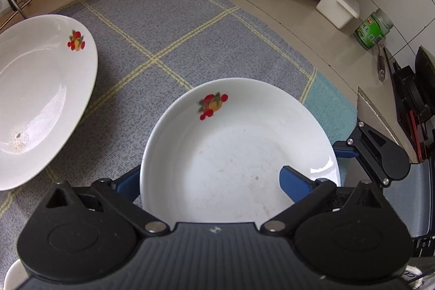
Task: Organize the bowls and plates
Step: 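Lift the deep white plate by its rim with the left tool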
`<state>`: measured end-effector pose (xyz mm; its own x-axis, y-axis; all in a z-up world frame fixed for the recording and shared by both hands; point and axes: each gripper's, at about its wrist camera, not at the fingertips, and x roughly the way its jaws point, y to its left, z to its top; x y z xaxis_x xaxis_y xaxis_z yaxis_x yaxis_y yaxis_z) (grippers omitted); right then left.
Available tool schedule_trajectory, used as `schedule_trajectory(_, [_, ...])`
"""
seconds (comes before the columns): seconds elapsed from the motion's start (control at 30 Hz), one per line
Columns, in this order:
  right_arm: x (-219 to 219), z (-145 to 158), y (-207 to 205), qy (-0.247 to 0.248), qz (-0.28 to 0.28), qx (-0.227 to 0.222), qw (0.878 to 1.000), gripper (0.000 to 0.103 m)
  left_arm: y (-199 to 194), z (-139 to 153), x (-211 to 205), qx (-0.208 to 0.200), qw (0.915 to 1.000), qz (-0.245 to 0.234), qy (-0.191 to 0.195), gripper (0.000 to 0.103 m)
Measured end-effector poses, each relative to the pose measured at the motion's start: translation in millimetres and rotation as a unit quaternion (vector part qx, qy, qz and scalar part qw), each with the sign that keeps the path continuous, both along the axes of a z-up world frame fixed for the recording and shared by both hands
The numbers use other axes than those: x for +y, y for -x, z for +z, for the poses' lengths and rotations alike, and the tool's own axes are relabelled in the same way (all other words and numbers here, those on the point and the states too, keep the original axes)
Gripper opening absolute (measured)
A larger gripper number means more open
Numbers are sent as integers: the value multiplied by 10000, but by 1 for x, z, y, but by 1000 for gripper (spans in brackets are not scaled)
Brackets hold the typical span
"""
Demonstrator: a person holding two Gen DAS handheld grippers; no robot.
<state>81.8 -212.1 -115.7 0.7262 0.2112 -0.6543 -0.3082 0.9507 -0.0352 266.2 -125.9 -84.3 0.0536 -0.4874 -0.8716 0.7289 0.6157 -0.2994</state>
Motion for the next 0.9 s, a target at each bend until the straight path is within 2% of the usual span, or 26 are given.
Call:
schedule_trajectory(0.33, [-2, 0, -3, -8, 243, -18, 9997, 103, -4, 1, -3, 89, 9999, -29, -88, 94])
schedule_trajectory(0.73, [1, 4, -9, 98, 372, 96, 9992, 103, -2, 1, -5, 12, 9999, -71, -134, 94])
schedule_trajectory(0.9, [2, 5, -11, 129, 339, 169, 9992, 103, -4, 3, -3, -47, 9998, -82, -157, 88])
